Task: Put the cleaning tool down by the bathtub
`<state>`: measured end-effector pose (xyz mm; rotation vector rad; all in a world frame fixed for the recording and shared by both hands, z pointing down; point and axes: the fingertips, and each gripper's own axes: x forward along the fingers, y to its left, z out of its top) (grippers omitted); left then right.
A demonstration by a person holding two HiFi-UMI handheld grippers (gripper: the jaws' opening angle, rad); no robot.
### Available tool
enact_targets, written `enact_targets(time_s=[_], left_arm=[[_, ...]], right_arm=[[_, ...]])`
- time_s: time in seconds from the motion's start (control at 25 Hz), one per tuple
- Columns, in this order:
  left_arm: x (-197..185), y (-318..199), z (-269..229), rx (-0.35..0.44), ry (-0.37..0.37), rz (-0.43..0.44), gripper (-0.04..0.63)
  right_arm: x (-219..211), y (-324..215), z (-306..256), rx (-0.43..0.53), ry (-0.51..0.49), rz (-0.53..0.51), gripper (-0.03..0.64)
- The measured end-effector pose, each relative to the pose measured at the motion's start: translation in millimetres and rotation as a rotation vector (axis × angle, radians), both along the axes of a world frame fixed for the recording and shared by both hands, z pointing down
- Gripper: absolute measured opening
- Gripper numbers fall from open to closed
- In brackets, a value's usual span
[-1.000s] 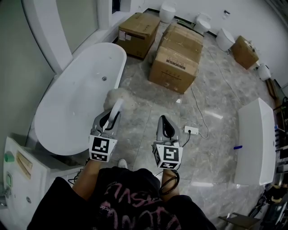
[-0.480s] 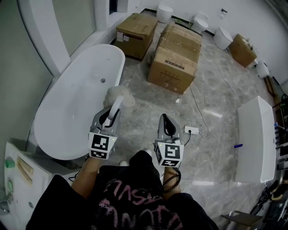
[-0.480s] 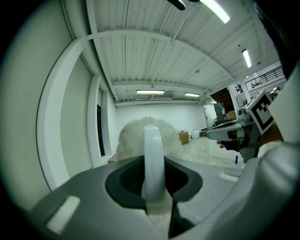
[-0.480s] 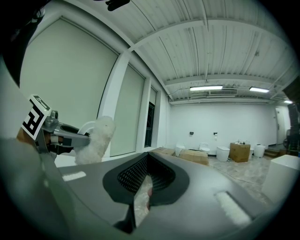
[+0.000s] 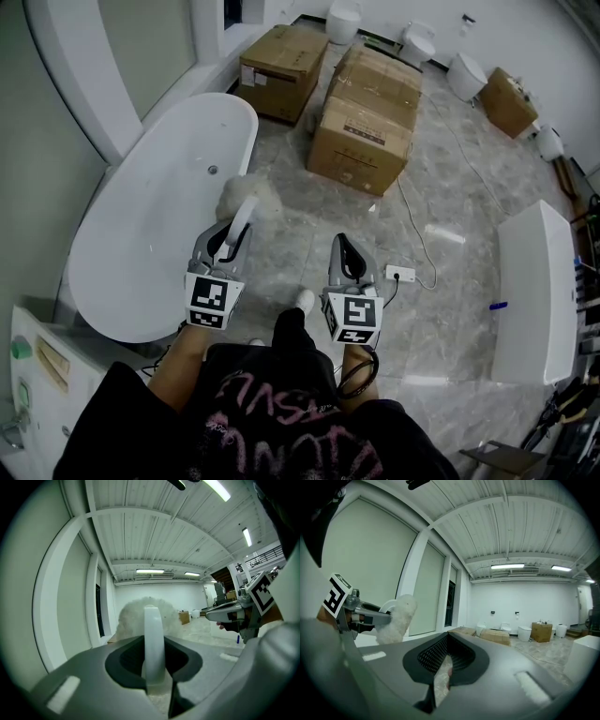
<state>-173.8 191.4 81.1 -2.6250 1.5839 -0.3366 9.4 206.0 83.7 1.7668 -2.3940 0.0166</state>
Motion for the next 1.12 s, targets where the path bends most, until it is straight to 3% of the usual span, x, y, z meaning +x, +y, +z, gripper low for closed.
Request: enact_targets(time_s=[0.56, 1.12], left_arm=[[25.7, -72.1, 19.0, -0.051, -0.027, -0.021, 0.084], [49.8, -153.0, 47.1, -0.151, -0.071, -0.072, 0.085]], right_arm=[[25.6, -82.6, 27.1, -0.06, -0.021, -0.023, 0.014], [50.3, -183.6, 51.8, -0.131, -0.059, -0.08, 0.014]])
